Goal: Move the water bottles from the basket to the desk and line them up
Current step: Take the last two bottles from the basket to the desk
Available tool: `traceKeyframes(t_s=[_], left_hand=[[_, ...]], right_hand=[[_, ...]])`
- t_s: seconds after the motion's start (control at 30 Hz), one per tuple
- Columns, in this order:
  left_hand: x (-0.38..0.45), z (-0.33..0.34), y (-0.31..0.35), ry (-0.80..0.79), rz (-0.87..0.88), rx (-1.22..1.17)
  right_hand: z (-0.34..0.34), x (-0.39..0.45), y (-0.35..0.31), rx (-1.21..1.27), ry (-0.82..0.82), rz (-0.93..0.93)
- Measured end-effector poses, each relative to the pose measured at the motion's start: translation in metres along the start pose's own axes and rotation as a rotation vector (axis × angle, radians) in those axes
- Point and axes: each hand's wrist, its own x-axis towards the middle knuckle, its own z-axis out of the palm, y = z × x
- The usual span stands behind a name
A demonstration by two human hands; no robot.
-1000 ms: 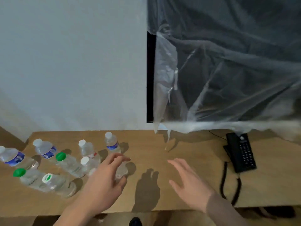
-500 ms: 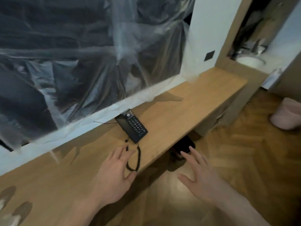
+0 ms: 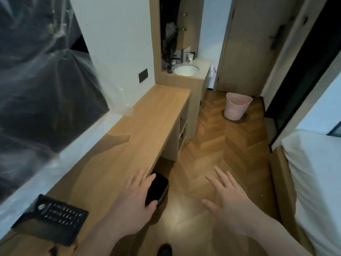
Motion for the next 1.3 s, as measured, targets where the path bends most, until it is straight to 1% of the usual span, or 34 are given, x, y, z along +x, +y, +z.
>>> traceKeyframes(t_s=[0.13, 0.23, 0.33, 0.47, 0.67, 0.87, 1.0, 1.1, 1.3], left_hand=[[0.095, -0.019, 0.003, -0.002, 0.071, 0.002], [0.154, -0.036, 0.014, -0.036, 0.149, 0.041], [0.207, -0.048, 0.034, -0.074, 0.229, 0.095], [0.273, -0.058, 0.07, -0.117, 0.323, 0.142], [0.375, -0.049, 0.133, -0.119, 0.406, 0.278], [0.467, -0.029, 0.199, -0.126, 0.372, 0.278], [0.516, -0.03, 0.247, -0.12, 0.298, 0.244], [0.55, -0.033, 0.275, -0.104, 0.256, 0.233], [0.628, -0.032, 0.313, -0.094, 0.209, 0.218]], right_hand=[[-0.04, 0.065, 0.006, 0.021, 0.036, 0.057], [-0.064, 0.101, 0.01, 0.046, 0.084, 0.104], [-0.085, 0.125, 0.027, 0.06, 0.13, 0.178], [-0.108, 0.151, 0.066, 0.095, 0.198, 0.261], [-0.146, 0.203, 0.145, 0.114, 0.239, 0.328], [-0.194, 0.266, 0.234, 0.12, 0.22, 0.328], [-0.245, 0.307, 0.286, 0.125, 0.182, 0.296], [-0.282, 0.339, 0.317, 0.093, 0.176, 0.269], [-0.335, 0.407, 0.363, 0.093, 0.163, 0.219]])
